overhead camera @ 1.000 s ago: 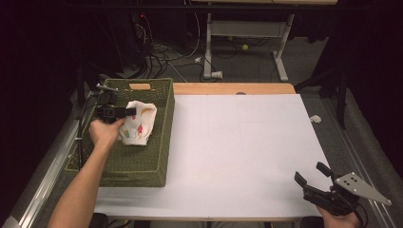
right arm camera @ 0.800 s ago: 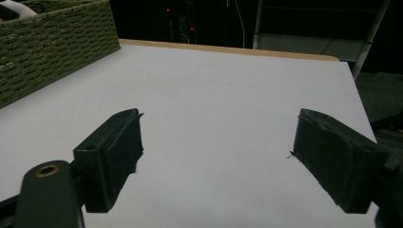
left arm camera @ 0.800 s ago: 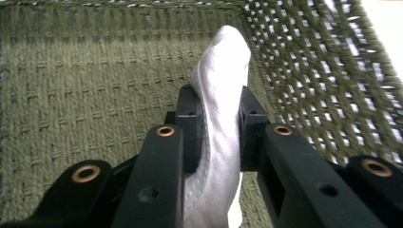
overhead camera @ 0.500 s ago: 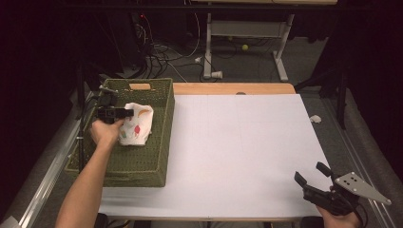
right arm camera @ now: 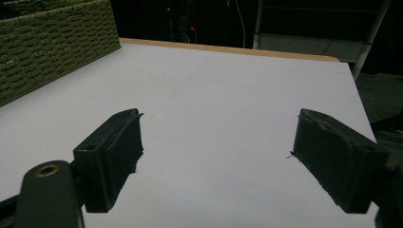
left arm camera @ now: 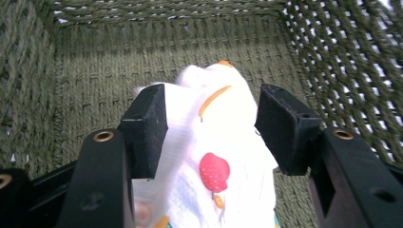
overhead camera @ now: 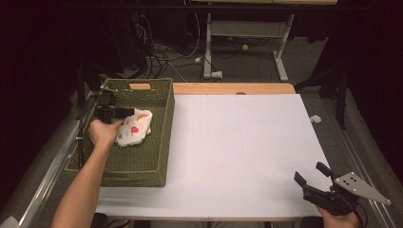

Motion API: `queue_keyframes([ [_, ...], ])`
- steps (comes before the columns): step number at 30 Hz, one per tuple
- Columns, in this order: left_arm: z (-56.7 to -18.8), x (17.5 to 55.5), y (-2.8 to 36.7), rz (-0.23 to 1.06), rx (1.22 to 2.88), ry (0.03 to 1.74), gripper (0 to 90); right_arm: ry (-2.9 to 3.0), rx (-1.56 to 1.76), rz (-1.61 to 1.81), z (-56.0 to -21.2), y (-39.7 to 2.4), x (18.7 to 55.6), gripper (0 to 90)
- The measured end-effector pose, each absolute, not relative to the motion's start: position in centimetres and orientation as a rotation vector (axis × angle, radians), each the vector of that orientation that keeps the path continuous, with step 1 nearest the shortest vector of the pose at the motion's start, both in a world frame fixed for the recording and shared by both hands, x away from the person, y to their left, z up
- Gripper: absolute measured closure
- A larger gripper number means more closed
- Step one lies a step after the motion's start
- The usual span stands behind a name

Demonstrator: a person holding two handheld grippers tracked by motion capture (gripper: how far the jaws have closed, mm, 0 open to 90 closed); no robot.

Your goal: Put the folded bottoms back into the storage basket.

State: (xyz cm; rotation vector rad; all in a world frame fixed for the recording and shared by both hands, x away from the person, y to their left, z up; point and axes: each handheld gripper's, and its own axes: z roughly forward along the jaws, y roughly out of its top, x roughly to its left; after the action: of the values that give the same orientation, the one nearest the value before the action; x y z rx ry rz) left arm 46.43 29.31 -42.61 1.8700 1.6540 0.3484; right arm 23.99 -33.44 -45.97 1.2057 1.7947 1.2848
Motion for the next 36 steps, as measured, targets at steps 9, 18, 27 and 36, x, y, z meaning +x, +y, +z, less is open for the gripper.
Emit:
queue_keyframes([
  [9,-41.8,45.7,28.9,0.357,1.881,1.603,39.6,1.795,1.206,1.286,-46.0,-33.4,24.0,17.5],
  [18,-41.0,44.8,28.7,0.370,1.885,1.550,39.3,1.799,1.209,1.286,-46.0,-33.4,24.0,17.5],
  [27,-40.3,44.0,28.9,0.370,1.877,1.519,39.2,1.801,1.206,1.286,-46.0,-33.4,24.0,17.5],
  [36,-39.7,43.2,28.8,0.379,1.875,1.481,39.2,1.801,1.208,1.286,-46.0,-33.4,24.0,17.5],
])
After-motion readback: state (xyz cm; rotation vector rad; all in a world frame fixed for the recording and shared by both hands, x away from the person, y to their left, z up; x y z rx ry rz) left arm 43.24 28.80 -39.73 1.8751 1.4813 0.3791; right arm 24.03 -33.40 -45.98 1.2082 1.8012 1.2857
